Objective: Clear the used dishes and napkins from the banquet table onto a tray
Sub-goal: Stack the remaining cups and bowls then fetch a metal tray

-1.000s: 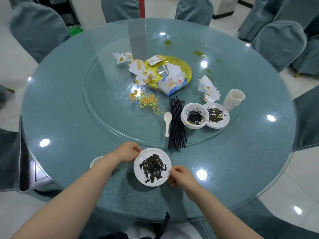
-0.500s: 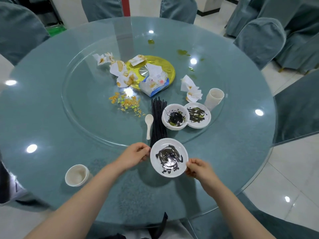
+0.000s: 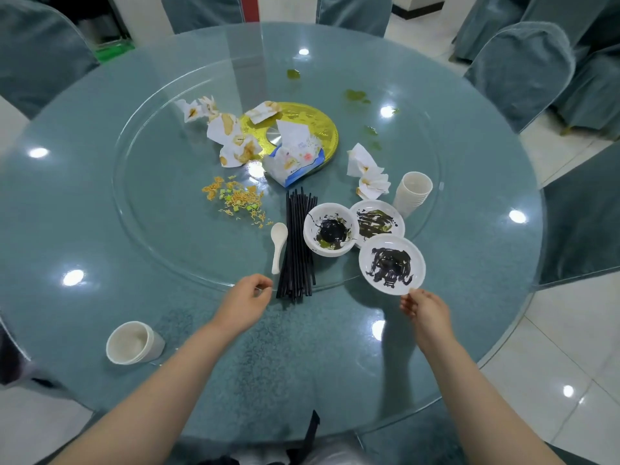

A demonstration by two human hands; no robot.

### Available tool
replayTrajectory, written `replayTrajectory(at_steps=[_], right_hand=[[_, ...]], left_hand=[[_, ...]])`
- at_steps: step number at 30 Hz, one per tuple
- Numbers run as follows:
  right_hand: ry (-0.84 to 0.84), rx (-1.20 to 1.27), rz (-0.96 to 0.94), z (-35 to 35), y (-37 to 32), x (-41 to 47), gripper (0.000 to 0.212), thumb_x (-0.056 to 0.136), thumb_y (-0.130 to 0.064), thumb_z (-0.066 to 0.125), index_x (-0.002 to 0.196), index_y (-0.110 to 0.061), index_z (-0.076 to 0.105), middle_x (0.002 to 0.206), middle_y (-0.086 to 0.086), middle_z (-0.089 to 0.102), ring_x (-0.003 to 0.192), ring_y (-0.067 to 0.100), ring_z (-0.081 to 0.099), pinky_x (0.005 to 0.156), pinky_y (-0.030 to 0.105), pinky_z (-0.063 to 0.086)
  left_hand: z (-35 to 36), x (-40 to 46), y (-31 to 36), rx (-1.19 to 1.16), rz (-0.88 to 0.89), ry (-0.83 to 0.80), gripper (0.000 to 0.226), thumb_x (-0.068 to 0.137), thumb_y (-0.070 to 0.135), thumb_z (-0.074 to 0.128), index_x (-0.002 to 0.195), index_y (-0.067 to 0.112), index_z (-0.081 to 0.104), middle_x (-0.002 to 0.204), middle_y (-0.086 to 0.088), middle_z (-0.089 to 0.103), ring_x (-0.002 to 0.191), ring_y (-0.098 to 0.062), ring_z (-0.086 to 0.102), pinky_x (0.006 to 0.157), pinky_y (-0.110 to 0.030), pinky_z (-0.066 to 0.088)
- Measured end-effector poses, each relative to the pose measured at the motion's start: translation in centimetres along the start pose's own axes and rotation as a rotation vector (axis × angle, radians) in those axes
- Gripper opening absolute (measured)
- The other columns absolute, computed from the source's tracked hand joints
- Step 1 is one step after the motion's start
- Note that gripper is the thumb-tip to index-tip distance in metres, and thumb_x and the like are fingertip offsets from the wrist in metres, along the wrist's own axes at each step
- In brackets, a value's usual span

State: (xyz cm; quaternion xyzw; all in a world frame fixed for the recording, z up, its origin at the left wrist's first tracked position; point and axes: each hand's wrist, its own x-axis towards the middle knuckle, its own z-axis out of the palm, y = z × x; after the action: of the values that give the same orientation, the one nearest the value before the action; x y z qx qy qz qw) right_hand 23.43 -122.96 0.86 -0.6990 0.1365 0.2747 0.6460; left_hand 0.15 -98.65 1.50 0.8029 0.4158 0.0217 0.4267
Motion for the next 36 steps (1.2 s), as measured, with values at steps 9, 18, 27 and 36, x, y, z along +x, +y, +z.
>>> replayTrajectory(at_steps=[9, 18, 27, 36], right_hand=[[-0.010, 0.137, 0.069, 4.4, -2.9, 3.1, 0.006, 0.093, 0.003, 0.055, 0.098, 0.000, 0.057, 0.079, 0.012, 0.063, 0.068, 0.018, 0.061, 0.055, 0.019, 0.056], [-0.070, -0.003, 0.036, 6.4, -2.8, 3.5, 0.016, 0.094, 0.002, 0.050, 0.109, -0.001, 0.056, 0.082, 0.012, 0.066, 0.067, 0.020, 0.060, 0.059, 0.022, 0.054], [-0.130, -0.235, 0.021, 7.3, 0.3, -0.4, 0.008, 0.094, -0.008, 0.055, 0.089, -0.006, 0.061, 0.070, 0.007, 0.061, 0.057, 0.015, 0.050, 0.055, 0.025, 0.045], [-0.307, -0.430, -0.071, 11.1, 3.2, -6.4, 0.016, 0.092, -0.005, 0.050, 0.089, -0.006, 0.065, 0.066, 0.005, 0.061, 0.057, 0.015, 0.050, 0.055, 0.026, 0.044]], left_hand=[[0.1, -0.7, -0.9, -0.073, -0.039, 0.029, 0.009, 0.094, 0.019, 0.057, 0.100, 0.024, 0.062, 0.099, 0.006, 0.065, 0.091, -0.009, 0.061, 0.087, -0.028, 0.048], [-0.9, -1.3, -1.9, -0.125, -0.099, 0.033, 0.009, 0.095, 0.017, 0.056, 0.102, 0.020, 0.061, 0.097, 0.007, 0.063, 0.088, -0.009, 0.059, 0.081, -0.022, 0.043], [-3.6, -1.8, -2.8, -0.013, -0.064, 0.063, 0.011, 0.093, 0.018, 0.058, 0.098, 0.027, 0.062, 0.096, 0.013, 0.062, 0.087, -0.003, 0.057, 0.081, -0.021, 0.042], [-9.3, -3.8, -6.4, 0.351, 0.049, 0.172, 0.022, 0.088, 0.024, 0.062, 0.109, 0.017, 0.066, 0.111, 0.001, 0.066, 0.108, -0.021, 0.058, 0.094, -0.035, 0.045]])
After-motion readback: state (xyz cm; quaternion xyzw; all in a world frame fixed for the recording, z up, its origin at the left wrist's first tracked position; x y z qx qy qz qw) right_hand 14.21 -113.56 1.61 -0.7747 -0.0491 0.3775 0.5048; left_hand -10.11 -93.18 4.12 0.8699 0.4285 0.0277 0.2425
